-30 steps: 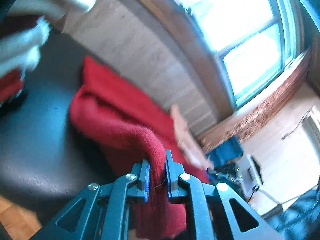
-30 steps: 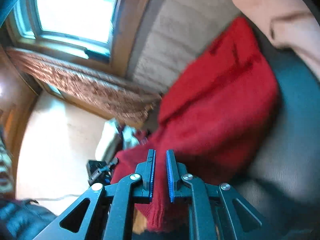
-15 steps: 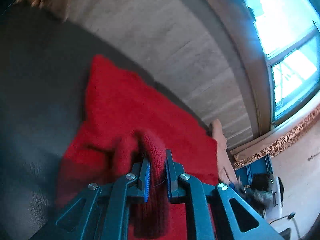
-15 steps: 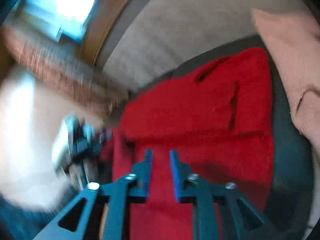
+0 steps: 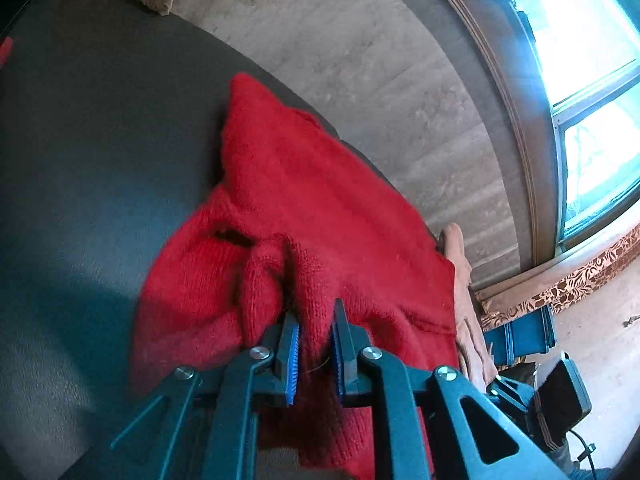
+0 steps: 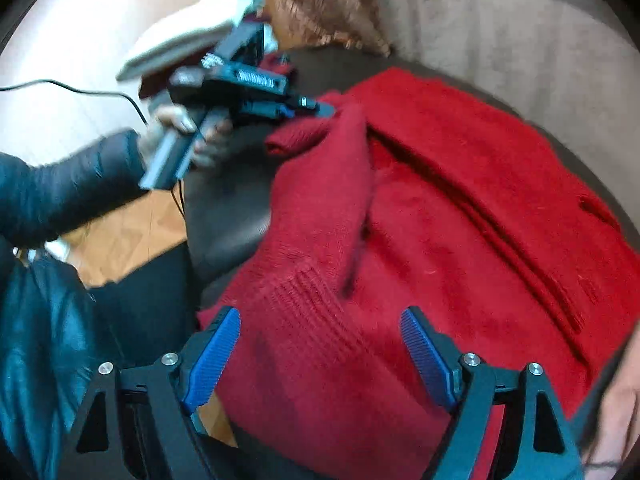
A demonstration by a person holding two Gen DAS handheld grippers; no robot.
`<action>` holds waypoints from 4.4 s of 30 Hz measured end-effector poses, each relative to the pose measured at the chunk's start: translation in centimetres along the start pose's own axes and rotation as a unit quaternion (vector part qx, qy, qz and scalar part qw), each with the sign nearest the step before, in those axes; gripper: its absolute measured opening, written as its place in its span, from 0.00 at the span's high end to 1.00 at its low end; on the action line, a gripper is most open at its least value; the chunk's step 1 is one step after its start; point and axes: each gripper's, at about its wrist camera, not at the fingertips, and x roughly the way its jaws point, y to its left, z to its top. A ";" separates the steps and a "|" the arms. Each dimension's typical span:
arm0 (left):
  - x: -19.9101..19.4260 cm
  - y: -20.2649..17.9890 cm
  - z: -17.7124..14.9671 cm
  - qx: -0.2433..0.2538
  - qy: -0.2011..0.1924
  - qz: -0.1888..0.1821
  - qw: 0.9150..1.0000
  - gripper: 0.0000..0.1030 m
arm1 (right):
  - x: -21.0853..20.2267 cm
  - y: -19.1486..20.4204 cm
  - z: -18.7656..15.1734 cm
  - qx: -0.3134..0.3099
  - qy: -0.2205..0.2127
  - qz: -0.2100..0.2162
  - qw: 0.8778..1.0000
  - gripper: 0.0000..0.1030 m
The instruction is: Fold clothes
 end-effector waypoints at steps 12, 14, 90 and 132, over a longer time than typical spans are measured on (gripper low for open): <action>-4.3 -1.7 -3.4 0.021 -0.017 -0.018 0.999 0.89 | -1.0 1.7 -1.1 0.028 0.054 -0.047 0.997 0.87; -5.8 -2.1 -4.3 0.021 -0.027 -0.036 0.999 0.89 | -2.7 2.5 -1.6 0.036 0.035 -0.066 0.997 0.87; 1.4 -4.9 -0.9 0.304 -0.006 0.249 0.919 0.76 | 1.5 -6.1 4.5 0.106 -0.130 -0.137 0.976 0.36; 0.7 -11.8 -9.9 0.217 -0.039 0.188 0.957 0.75 | -4.1 -13.7 -7.8 0.279 -0.142 -0.273 0.910 0.92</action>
